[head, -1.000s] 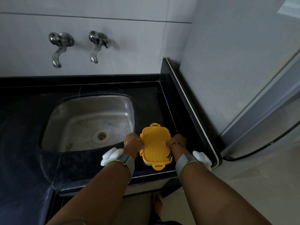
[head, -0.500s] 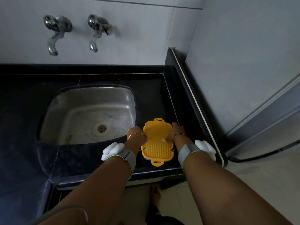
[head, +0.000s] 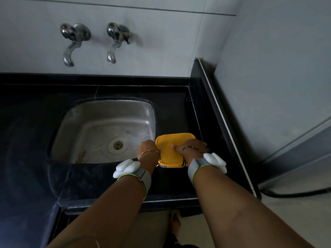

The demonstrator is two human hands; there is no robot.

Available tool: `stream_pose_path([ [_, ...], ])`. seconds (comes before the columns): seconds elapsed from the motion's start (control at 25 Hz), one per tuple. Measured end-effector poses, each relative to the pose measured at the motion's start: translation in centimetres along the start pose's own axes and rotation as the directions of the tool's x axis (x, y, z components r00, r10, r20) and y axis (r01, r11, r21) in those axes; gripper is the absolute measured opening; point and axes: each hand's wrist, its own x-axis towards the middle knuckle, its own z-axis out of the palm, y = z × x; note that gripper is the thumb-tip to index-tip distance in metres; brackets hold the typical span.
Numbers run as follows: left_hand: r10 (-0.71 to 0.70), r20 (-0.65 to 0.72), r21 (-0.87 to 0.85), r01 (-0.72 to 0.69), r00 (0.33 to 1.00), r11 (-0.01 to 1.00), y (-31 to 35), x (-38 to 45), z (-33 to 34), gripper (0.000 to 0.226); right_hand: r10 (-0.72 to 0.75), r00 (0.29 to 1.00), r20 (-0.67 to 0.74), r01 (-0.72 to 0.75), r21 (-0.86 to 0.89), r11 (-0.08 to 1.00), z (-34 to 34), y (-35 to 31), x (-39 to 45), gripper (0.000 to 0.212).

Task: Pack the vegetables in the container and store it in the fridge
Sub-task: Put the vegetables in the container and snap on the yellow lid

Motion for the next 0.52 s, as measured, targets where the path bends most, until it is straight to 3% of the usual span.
stream_pose_path([
  [0.16, -0.049, 0.044, -0.030, 0.050, 0.998, 0.998, 0.5, 1.5, 0.6, 0.029, -0.083, 0.990, 0.118, 0.097, -0.120, 0.988, -1.9, -0.9, 0.6, 0.094],
  [0.28, -0.095, 0.105, -0.056, 0.101, 0.990, 0.993, 0.7, 2.3, 0.7, 0.026, -0.091, 0.976, 0.197, 0.133, -0.212, 0.968, -3.3, -1.7, 0.3, 0.094],
  [0.44, -0.119, 0.163, -0.027, 0.125, 0.980, 0.992, 0.9, 3.1, 0.5, 0.026, -0.187, 0.914, 0.359, 0.306, -0.310, 0.900, -5.0, -2.1, 0.3, 0.080],
  [0.52, -0.138, 0.168, -0.025, 0.144, 0.976, 0.989, 1.2, 3.3, 0.4, 0.025, -0.190, 0.919, 0.345, 0.306, -0.320, 0.897, -4.8, -1.8, 0.8, 0.087],
])
